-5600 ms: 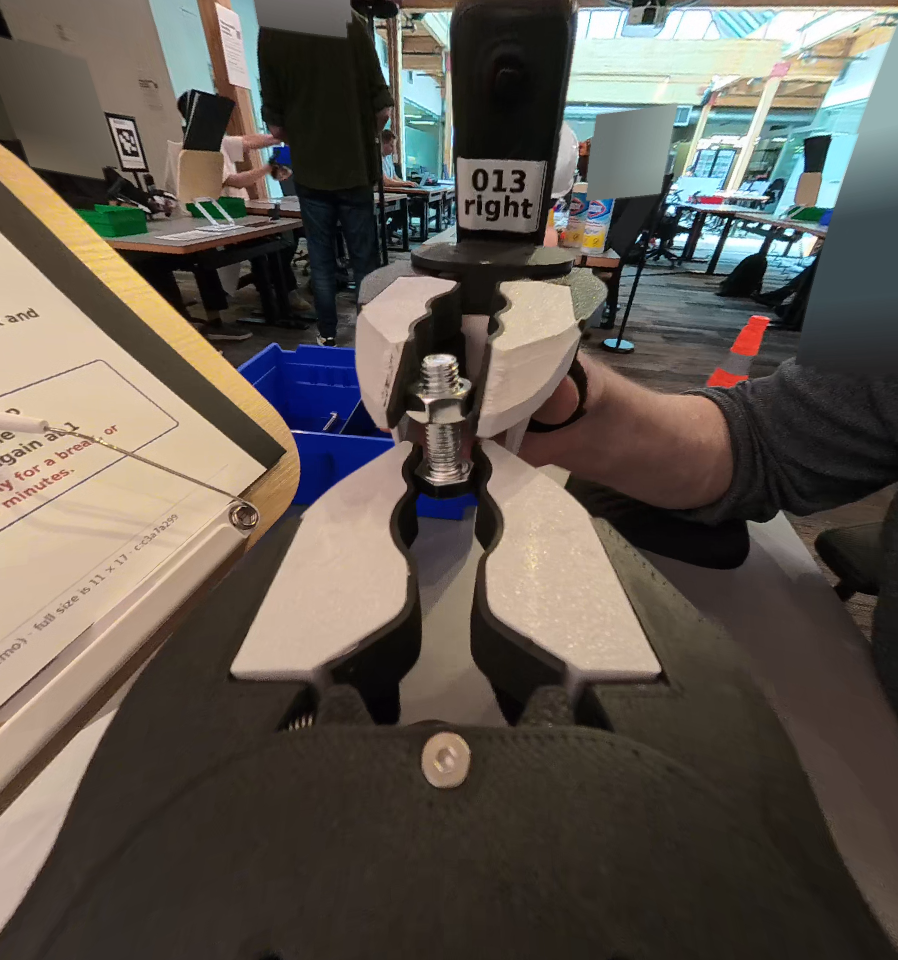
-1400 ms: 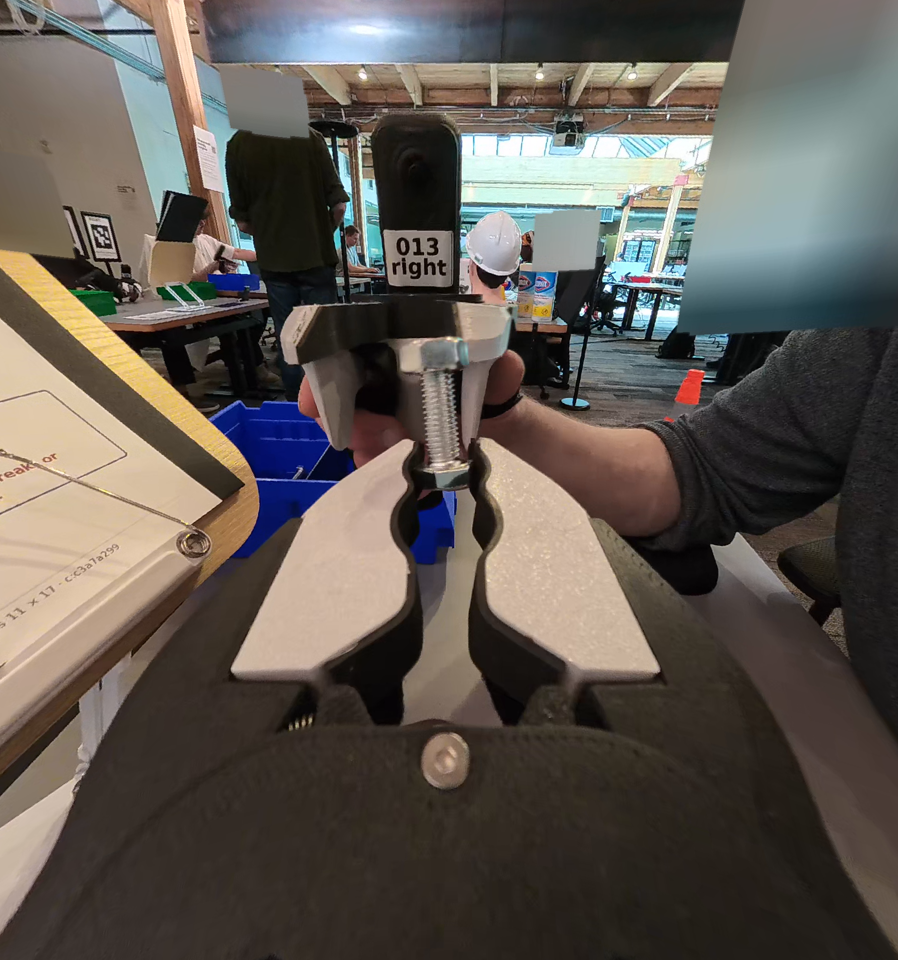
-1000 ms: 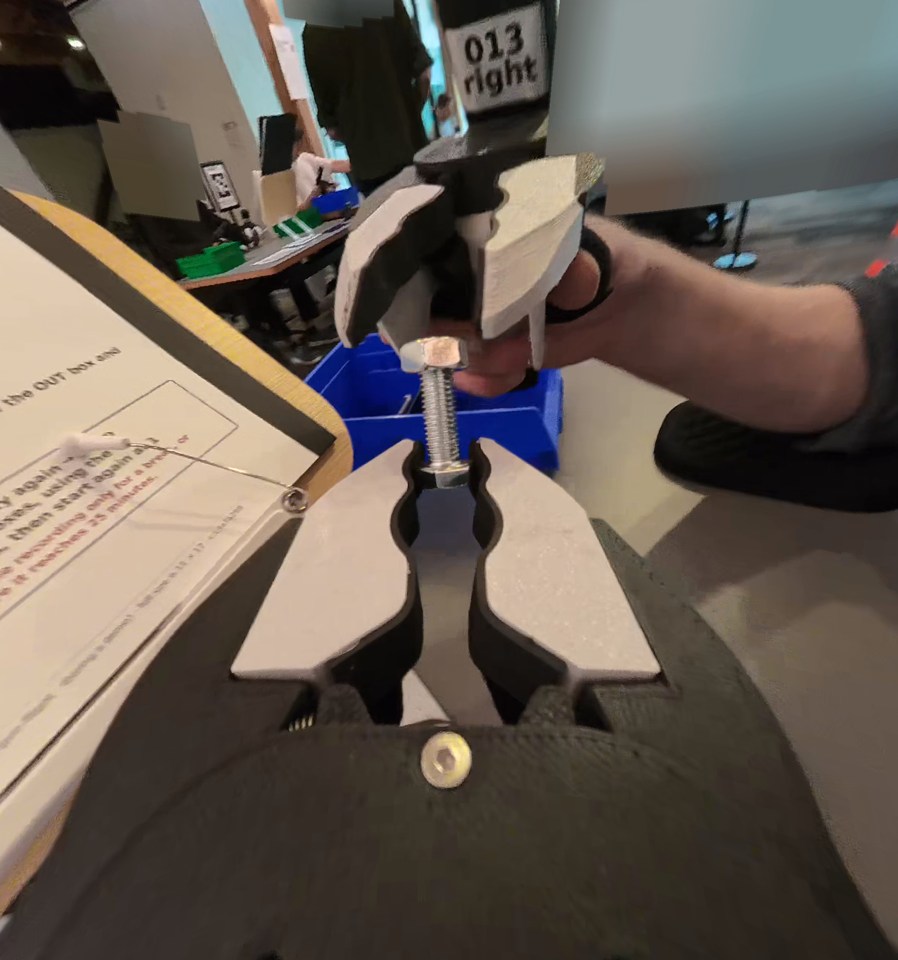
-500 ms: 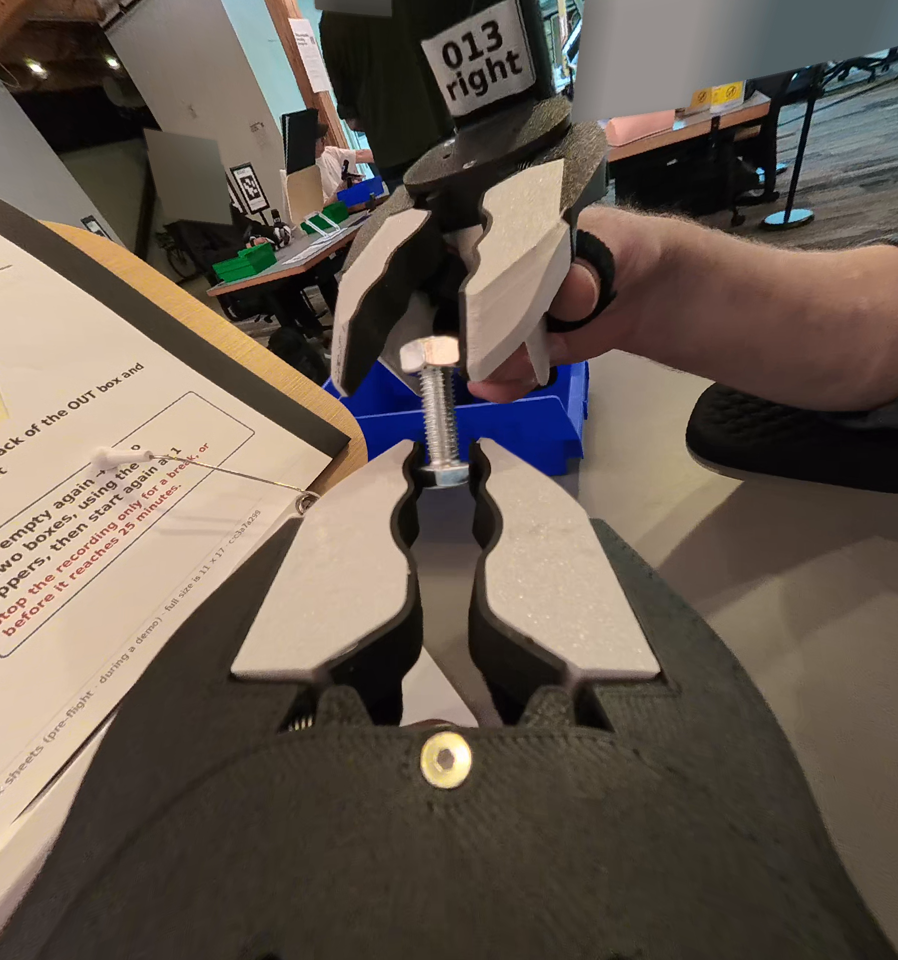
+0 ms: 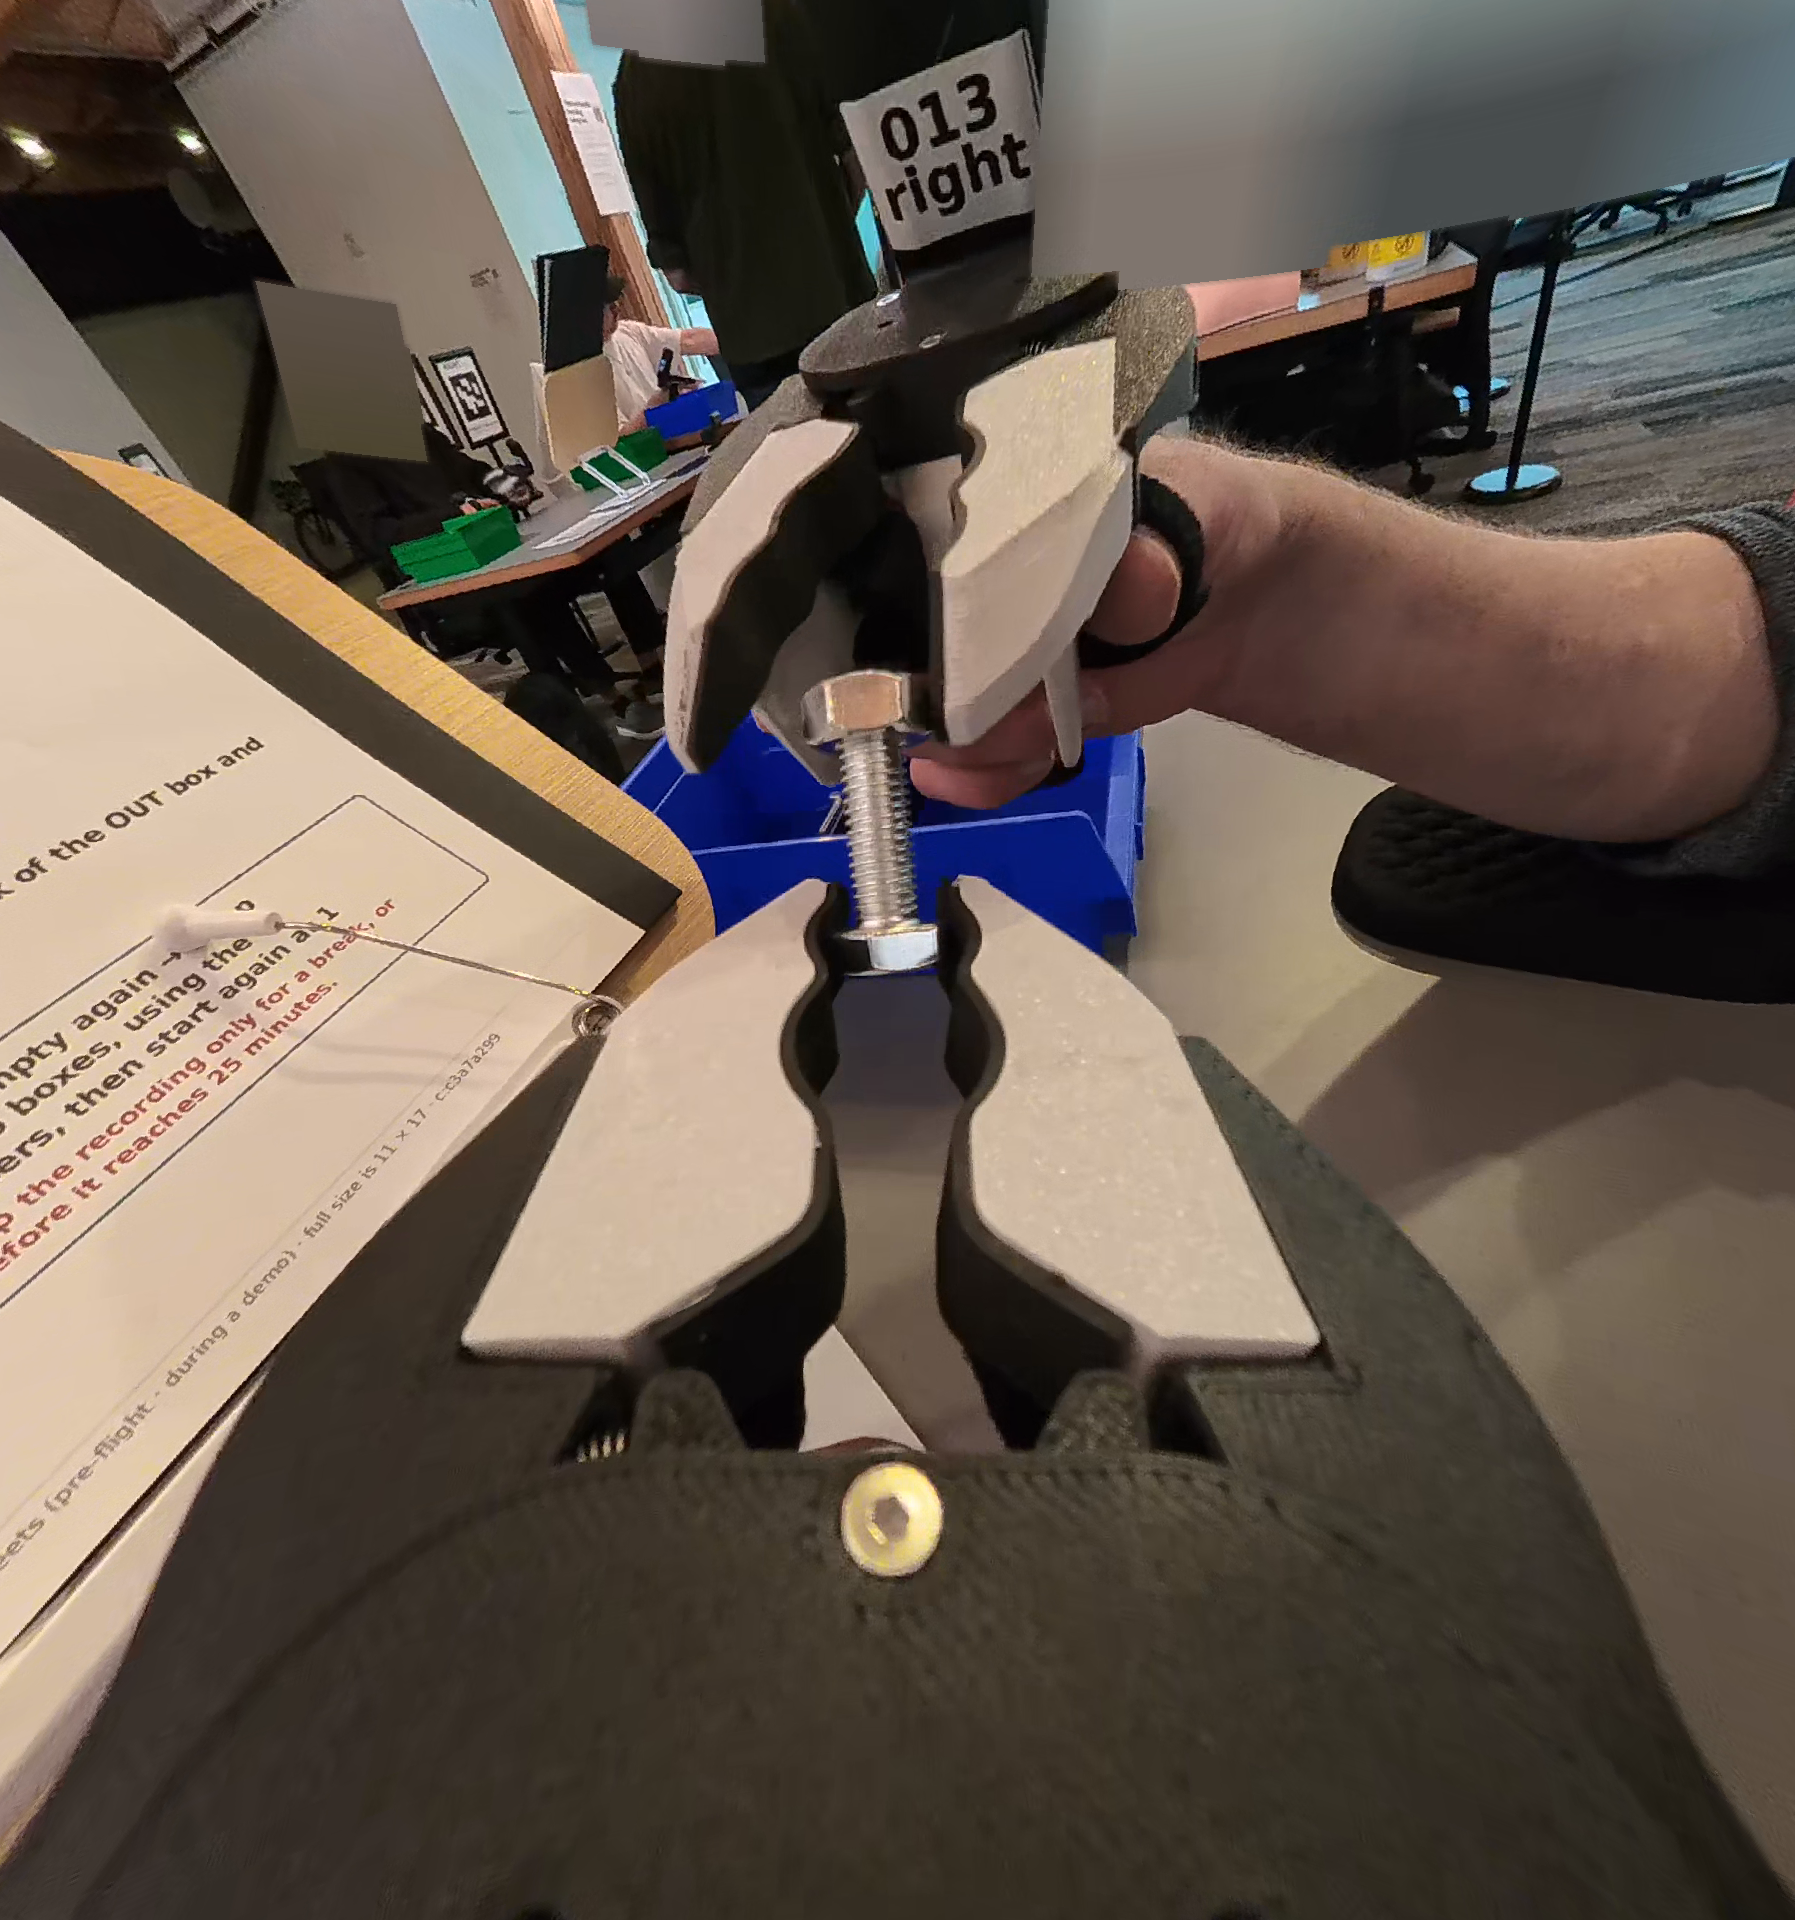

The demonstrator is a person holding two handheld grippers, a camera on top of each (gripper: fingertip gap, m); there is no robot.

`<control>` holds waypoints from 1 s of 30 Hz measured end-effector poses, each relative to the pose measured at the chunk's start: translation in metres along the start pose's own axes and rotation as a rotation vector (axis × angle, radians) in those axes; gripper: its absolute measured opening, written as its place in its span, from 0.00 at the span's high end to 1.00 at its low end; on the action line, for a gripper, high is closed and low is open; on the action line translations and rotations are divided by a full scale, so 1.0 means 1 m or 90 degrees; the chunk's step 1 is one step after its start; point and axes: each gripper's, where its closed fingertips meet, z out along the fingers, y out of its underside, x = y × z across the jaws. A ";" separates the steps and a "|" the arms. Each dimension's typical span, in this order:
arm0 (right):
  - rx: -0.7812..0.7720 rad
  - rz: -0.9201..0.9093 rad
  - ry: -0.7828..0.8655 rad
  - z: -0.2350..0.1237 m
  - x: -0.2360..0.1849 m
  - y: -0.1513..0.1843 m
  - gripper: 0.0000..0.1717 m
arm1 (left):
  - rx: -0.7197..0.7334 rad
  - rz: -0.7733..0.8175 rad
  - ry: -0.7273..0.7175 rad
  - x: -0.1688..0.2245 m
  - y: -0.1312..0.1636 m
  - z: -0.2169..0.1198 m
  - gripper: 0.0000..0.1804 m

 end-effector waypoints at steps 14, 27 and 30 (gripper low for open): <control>-0.008 0.013 0.024 -0.007 0.012 0.006 0.78 | 0.008 -0.005 0.007 0.001 -0.001 -0.001 0.91; -0.065 0.046 -0.003 -0.001 -0.004 0.008 0.79 | -0.092 0.089 -0.071 -0.011 0.014 -0.001 0.91; -0.072 0.052 0.005 0.001 -0.002 0.011 0.83 | -0.105 0.101 -0.070 -0.009 0.015 0.000 0.91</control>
